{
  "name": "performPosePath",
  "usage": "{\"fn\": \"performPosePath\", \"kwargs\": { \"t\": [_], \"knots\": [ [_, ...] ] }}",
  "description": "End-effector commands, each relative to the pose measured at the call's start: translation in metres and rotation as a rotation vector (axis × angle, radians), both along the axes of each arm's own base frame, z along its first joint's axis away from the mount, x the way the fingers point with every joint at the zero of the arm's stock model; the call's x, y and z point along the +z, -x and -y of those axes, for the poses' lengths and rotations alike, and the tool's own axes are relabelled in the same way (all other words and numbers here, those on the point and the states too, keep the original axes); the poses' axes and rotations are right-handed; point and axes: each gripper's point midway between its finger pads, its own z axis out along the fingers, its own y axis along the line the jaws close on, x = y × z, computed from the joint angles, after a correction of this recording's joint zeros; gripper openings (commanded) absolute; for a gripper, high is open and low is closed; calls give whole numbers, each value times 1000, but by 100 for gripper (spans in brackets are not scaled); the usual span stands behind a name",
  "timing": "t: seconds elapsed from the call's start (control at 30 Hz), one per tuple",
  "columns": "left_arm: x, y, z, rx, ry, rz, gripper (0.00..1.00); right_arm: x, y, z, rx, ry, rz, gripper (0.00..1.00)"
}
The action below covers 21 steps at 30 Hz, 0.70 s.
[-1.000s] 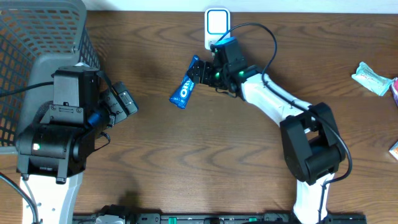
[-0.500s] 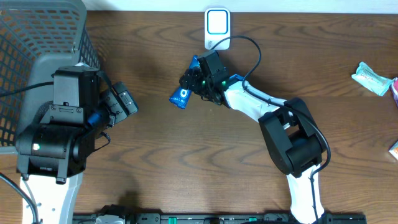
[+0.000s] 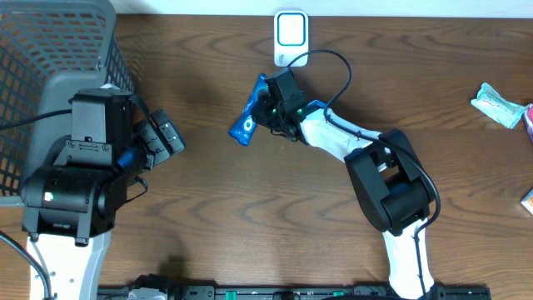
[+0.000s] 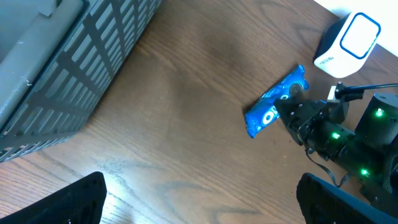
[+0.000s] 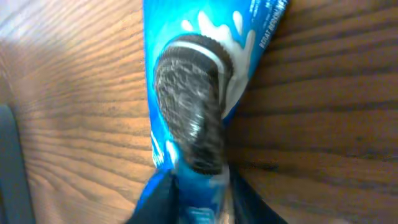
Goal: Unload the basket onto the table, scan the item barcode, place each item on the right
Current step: 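Grasp the blue Oreo pack with the right gripper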
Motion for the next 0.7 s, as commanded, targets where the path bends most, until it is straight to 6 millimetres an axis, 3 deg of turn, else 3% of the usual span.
{"fn": "performPosePath", "kwargs": {
  "t": [0.0,0.17,0.3,0.4,0.5,0.67],
  "knots": [
    [2,0,-3,10,-11,4,98,-15,1,8,21,87,27,1],
    [2,0,-3,10,-11,4,98,-15,5,17,84,146,35,1],
    [2,0,-3,10,-11,4,98,1,7,35,137,218,56,1],
    [2,0,-3,10,-11,4,98,23,7,68,89,354,75,1],
    [2,0,-3,10,-11,4,98,59,10,114,-25,545,110,1],
    [2,0,-3,10,-11,4,98,108,26,147,-47,680,153,1]
  ]
}}
